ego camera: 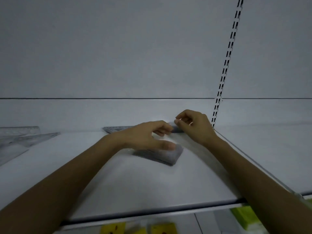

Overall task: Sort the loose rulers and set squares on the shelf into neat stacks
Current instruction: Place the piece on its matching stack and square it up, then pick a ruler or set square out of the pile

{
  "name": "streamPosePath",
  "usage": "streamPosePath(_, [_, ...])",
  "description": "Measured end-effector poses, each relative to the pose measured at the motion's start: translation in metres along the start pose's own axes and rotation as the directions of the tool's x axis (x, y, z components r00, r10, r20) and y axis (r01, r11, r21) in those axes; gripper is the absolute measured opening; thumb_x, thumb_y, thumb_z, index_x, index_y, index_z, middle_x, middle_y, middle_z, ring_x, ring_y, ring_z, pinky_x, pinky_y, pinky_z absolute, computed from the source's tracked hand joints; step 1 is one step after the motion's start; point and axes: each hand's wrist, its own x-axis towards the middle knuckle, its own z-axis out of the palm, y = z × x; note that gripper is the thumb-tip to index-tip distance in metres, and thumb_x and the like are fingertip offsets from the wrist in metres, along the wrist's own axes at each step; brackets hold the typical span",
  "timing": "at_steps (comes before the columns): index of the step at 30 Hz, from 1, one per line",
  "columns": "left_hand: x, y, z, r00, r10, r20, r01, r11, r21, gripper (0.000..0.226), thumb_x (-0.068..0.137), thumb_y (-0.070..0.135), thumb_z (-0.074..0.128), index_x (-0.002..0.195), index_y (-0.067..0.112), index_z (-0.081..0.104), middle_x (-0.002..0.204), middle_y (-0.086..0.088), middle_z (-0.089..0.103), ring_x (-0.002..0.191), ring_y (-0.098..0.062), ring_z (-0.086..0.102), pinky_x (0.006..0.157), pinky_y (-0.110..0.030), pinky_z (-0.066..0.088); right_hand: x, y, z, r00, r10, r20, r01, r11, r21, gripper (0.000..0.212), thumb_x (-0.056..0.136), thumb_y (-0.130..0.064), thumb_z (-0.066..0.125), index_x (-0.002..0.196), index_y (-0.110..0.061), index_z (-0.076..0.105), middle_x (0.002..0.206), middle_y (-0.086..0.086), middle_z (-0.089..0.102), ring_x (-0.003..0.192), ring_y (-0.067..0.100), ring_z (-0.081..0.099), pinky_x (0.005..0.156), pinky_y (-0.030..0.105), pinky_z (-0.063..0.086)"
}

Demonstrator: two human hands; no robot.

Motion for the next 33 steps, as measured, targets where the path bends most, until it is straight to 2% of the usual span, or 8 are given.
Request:
streamPosePath(3, [-0.006, -0.005, -0.012, 0.975, 0.007, -0.221, 0.003, 0.999, 0.045, 0.059, 0.081, 0.052, 0.061, 0.133, 0.030, 0.043, 0.135, 0.008, 0.049, 0.122, -0.009, 0.047, 0.100, -0.029, 0.043, 0.003, -0.020, -0.003, 0.997, -0.034, 0.073, 0.042, 0.994, -0.106, 0.026, 0.089, -0.035, 0.061, 0.111, -0.021, 0.062, 0.107, -0.002, 0.064, 0.094, 0.010, 0.058, 0.082, 0.027, 0.047])
streamPosePath(6, [-0.033, -0.018, -0.038, 0.954, -0.001, -0.300, 0.075, 0.969, 0.236, 0.075, 0.081, 0.057, 0.058, 0.144, 0.027, 0.030, 0.149, 0.005, 0.034, 0.133, -0.013, 0.036, 0.107, -0.032, 0.034, 0.006, -0.051, 0.004, 0.990, -0.052, 0.129, 0.074, 0.983, -0.166, 0.036, 0.090, -0.038, 0.058, 0.123, -0.024, 0.055, 0.126, -0.002, 0.057, 0.111, 0.014, 0.053, 0.089, 0.028, 0.042])
streamPosePath(12, [-0.126, -0.086, -0.105, 0.937, -0.062, -0.343, 0.279, 0.724, 0.631, 0.087, 0.083, 0.066, 0.046, 0.150, 0.021, 0.014, 0.158, 0.000, 0.013, 0.144, -0.017, 0.014, 0.116, -0.033, 0.018, 0.010, -0.147, 0.070, 0.947, -0.090, 0.308, 0.162, 0.963, -0.217, 0.046, 0.090, -0.041, 0.057, 0.131, -0.025, 0.047, 0.134, 0.001, 0.049, 0.120, 0.019, 0.048, 0.094, 0.032, 0.040])
streamPosePath(14, [-0.168, -0.115, -0.127, 0.923, -0.176, -0.341, 0.365, 0.675, 0.641, 0.094, 0.078, 0.076, 0.037, 0.150, 0.022, 0.013, 0.158, -0.001, 0.011, 0.144, -0.018, 0.012, 0.116, -0.035, 0.017, 0.010, -0.187, 0.105, 0.906, -0.111, 0.409, 0.217, 0.951, -0.221, 0.050, 0.089, -0.044, 0.057, 0.133, -0.025, 0.044, 0.137, 0.002, 0.045, 0.122, 0.020, 0.045, 0.095, 0.034, 0.039])
streamPosePath(17, [-0.236, -0.161, -0.157, 0.865, -0.330, -0.378, 0.497, 0.664, 0.558, 0.133, 0.040, 0.101, 0.004, 0.149, 0.026, 0.015, 0.158, 0.000, 0.011, 0.144, -0.019, 0.013, 0.114, -0.037, 0.018, 0.009, -0.246, 0.165, 0.817, -0.141, 0.559, 0.287, 0.940, -0.182, 0.064, 0.086, -0.051, 0.059, 0.139, -0.024, 0.036, 0.142, 0.006, 0.038, 0.126, 0.024, 0.043, 0.098, 0.037, 0.039])
streamPosePath(24, [-0.336, -0.251, -0.187, 0.777, -0.609, -0.158, 0.608, 0.662, 0.438, 0.154, 0.018, 0.105, 0.021, 0.150, 0.030, 0.001, 0.158, -0.002, -0.010, 0.146, -0.021, -0.003, 0.118, -0.043, 0.007, 0.014, -0.334, 0.274, 0.726, -0.069, 0.684, 0.283, 0.937, -0.206, 0.110, 0.067, -0.078, 0.057, 0.150, -0.029, 0.006, 0.157, 0.005, 0.015, 0.140, 0.031, 0.025, 0.112, 0.051, 0.026])
streamPosePath(29, [-0.328, -0.282, -0.178, 0.870, -0.404, -0.283, 0.483, 0.815, 0.321, 0.129, 0.036, 0.102, 0.024, 0.141, 0.027, 0.037, 0.148, 0.003, 0.038, 0.132, -0.014, 0.038, 0.110, -0.037, 0.030, 0.018, -0.335, 0.303, 0.784, -0.066, 0.617, 0.234, 0.952, -0.197, 0.080, 0.078, -0.072, 0.050, 0.142, -0.025, 0.037, 0.145, 0.002, 0.043, 0.131, 0.025, 0.042, 0.107, 0.041, 0.035])
streamPosePath(33, [-0.320, -0.297, -0.177, 0.897, -0.247, -0.366, 0.352, 0.900, 0.256, 0.094, 0.049, 0.092, 0.034, 0.118, 0.032, 0.056, 0.121, 0.008, 0.058, 0.107, -0.010, 0.054, 0.093, -0.034, 0.045, 0.016, -0.326, 0.301, 0.864, -0.165, 0.476, 0.274, 0.947, -0.168, 0.041, 0.086, -0.051, 0.057, 0.114, -0.021, 0.063, 0.113, 0.003, 0.061, 0.100, 0.017, 0.056, 0.085, 0.032, 0.047])
